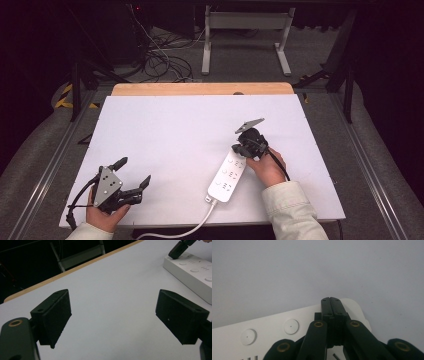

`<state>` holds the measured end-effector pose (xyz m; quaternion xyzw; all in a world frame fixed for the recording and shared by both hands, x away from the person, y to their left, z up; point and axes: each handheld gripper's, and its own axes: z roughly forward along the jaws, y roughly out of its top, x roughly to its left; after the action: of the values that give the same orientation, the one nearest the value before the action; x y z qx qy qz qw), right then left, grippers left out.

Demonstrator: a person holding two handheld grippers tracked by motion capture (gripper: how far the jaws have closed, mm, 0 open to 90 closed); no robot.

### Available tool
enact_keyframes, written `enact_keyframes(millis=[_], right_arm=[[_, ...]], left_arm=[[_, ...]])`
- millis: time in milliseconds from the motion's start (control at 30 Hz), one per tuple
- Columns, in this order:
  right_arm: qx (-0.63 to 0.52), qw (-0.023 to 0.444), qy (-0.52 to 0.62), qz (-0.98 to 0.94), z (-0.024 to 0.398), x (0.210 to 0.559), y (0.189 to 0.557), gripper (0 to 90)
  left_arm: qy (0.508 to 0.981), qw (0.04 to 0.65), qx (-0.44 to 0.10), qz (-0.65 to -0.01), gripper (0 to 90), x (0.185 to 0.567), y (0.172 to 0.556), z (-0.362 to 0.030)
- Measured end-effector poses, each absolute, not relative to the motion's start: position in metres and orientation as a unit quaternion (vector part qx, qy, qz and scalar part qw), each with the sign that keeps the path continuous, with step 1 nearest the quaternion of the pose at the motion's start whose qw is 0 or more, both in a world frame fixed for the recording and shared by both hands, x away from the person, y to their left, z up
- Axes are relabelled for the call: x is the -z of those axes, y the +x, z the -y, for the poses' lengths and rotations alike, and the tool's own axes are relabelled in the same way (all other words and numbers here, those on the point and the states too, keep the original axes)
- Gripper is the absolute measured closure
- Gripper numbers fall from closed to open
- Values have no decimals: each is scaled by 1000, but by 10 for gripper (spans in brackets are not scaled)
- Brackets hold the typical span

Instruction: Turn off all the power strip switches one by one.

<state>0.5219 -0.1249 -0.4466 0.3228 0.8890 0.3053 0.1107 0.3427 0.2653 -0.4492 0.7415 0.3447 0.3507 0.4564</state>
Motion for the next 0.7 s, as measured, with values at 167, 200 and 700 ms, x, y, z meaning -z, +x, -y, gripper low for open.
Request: enact_keyframes(millis=[167,200,700], right_arm=[[-308,112,327,-886,126,448,522,900],[-306,111,331,-886,126,448,523,900],[-382,146,291,-865,135,410,498,900]], left_arm=[[742,455,-354,-343,138,449,343,-266],[741,456,-351,-345,138,449,343,-265],[741,458,-351,-344,139,449,344,-266]])
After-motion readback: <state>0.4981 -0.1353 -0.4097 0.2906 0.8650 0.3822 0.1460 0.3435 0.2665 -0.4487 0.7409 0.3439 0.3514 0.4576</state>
